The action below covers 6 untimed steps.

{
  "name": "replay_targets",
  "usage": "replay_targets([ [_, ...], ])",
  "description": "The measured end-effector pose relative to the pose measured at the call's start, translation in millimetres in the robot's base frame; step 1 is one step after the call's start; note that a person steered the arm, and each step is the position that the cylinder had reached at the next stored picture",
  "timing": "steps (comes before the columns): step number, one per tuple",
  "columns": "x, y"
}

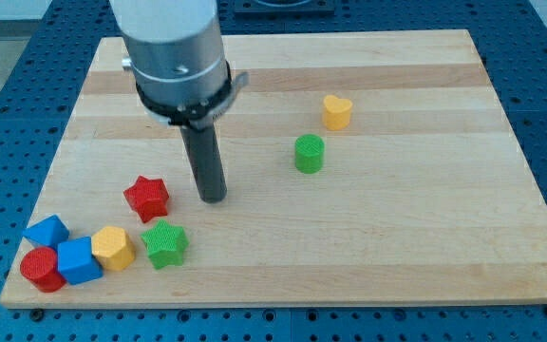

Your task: Push red star near to the blue triangle

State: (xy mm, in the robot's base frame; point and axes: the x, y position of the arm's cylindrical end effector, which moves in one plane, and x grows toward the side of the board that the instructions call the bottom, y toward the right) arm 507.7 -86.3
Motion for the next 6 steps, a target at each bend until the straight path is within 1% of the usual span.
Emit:
replay_targets([
  [1,7,-26],
  [3,7,-117],
  [4,4,-107],
  [5,-19,-99],
  [6,-36,-110],
])
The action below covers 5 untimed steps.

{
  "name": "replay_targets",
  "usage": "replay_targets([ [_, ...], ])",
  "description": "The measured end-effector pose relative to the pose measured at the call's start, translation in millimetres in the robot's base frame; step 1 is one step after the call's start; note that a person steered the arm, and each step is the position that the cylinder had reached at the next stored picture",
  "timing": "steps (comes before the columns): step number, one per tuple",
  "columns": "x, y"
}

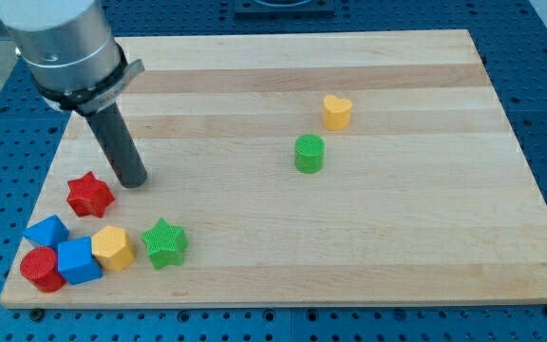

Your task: Push red star near to the blue triangle

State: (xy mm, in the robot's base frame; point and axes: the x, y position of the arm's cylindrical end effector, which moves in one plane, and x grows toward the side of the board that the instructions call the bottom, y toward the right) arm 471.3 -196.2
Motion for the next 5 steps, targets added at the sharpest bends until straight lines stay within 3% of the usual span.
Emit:
replay_targets([
  [2,15,-36],
  [5,24,-17],
])
